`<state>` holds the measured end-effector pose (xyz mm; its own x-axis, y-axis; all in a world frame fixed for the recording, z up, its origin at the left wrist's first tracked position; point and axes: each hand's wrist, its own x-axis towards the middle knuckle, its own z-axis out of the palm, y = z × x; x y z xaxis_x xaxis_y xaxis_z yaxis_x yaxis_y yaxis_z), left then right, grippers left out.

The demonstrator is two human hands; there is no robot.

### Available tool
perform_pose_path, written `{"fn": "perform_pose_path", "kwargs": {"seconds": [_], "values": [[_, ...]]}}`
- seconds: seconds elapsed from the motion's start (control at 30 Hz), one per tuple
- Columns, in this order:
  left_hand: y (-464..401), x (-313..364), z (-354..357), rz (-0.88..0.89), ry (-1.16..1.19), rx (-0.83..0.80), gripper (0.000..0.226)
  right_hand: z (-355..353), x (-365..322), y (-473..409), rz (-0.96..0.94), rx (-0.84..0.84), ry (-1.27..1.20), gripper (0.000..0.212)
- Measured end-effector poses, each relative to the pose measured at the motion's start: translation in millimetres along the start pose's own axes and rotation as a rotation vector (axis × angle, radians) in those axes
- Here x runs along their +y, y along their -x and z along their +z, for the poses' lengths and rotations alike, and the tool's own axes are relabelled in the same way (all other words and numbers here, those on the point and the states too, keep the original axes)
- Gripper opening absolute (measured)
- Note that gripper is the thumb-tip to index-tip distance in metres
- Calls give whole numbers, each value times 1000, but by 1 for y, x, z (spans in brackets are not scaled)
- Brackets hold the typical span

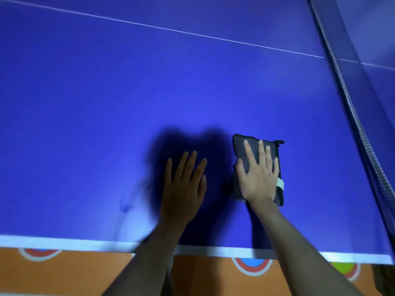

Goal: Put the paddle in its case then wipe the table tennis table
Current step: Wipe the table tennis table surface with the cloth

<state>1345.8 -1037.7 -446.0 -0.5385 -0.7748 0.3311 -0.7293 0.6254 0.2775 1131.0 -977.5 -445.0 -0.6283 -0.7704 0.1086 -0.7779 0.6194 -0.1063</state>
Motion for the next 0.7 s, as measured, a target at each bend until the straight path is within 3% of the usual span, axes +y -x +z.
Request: {"fn": "perform_pose_path", "kwargs": {"seconds": [0.4, 0.7], "values": [[-9, -4, 5, -7, -70, -66, 48, 3, 5, -103, -85, -38, -26, 61], [-9, -7, 0, 66, -47, -26, 49, -6, 34, 22, -124, -14, -53, 63]]}}
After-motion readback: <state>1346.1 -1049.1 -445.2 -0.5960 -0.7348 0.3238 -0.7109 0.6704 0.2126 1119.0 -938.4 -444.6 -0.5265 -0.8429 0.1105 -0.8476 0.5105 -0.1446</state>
